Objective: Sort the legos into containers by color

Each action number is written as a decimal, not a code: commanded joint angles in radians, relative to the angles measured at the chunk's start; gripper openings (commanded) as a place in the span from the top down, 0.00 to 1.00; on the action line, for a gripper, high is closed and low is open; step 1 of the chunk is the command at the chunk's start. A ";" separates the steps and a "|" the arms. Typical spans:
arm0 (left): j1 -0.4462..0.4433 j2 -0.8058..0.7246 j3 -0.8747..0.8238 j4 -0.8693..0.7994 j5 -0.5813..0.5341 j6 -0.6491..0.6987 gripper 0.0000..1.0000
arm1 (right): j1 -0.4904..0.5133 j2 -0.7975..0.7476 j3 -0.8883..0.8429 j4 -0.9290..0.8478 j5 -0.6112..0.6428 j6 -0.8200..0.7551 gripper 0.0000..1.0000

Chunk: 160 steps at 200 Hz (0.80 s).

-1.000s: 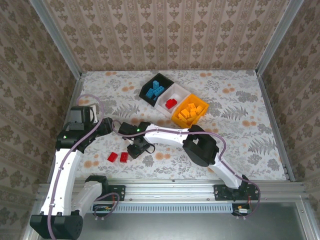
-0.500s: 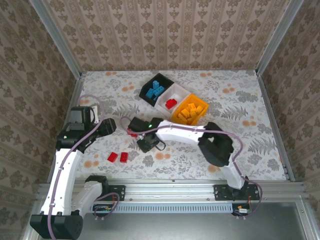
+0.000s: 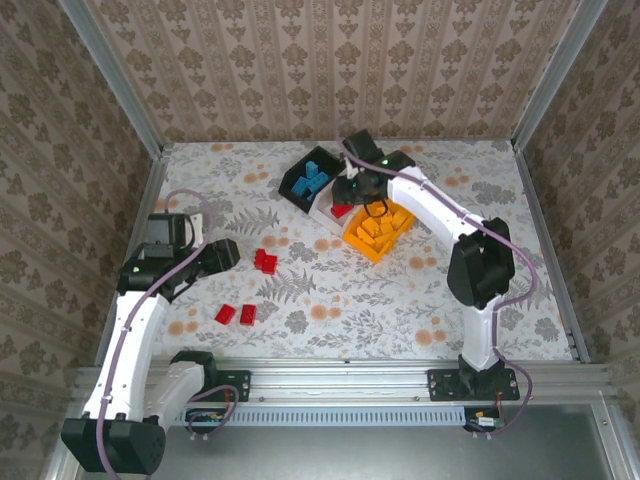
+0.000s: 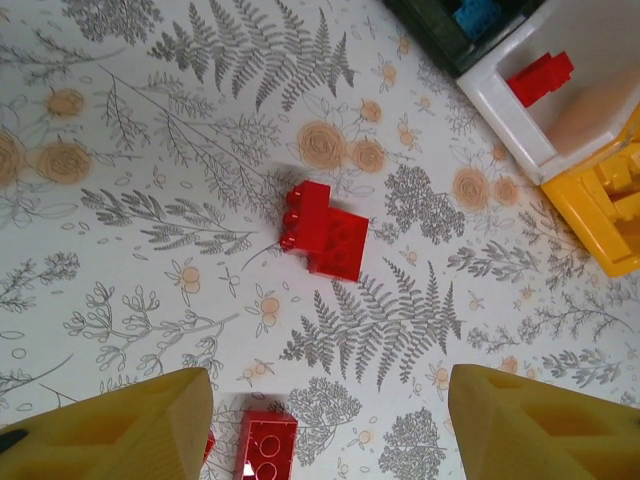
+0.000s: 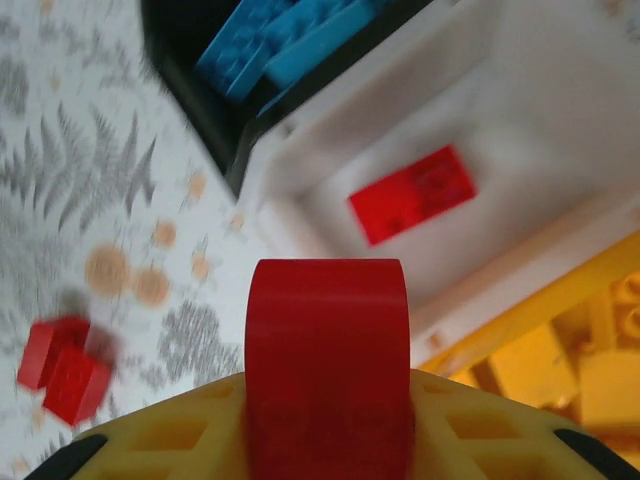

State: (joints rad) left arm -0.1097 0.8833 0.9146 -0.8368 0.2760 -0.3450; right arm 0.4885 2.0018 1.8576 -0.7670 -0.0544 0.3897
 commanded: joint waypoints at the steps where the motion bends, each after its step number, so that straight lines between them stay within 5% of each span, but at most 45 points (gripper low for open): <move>1: -0.003 0.001 -0.021 -0.002 0.032 -0.012 0.35 | -0.040 0.113 0.106 -0.050 -0.077 0.047 0.61; 81: -0.025 0.029 -0.042 -0.035 0.025 0.004 0.34 | -0.068 0.371 0.434 -0.184 -0.035 0.013 0.59; 160: -0.038 0.048 -0.039 -0.042 0.025 0.012 0.32 | -0.064 0.329 0.407 -0.195 -0.029 -0.008 0.41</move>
State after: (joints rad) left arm -0.1371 0.9176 0.8791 -0.8459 0.2924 -0.3447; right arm 0.4232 2.3703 2.2639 -0.9260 -0.0898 0.3923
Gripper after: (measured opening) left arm 0.680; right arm 0.591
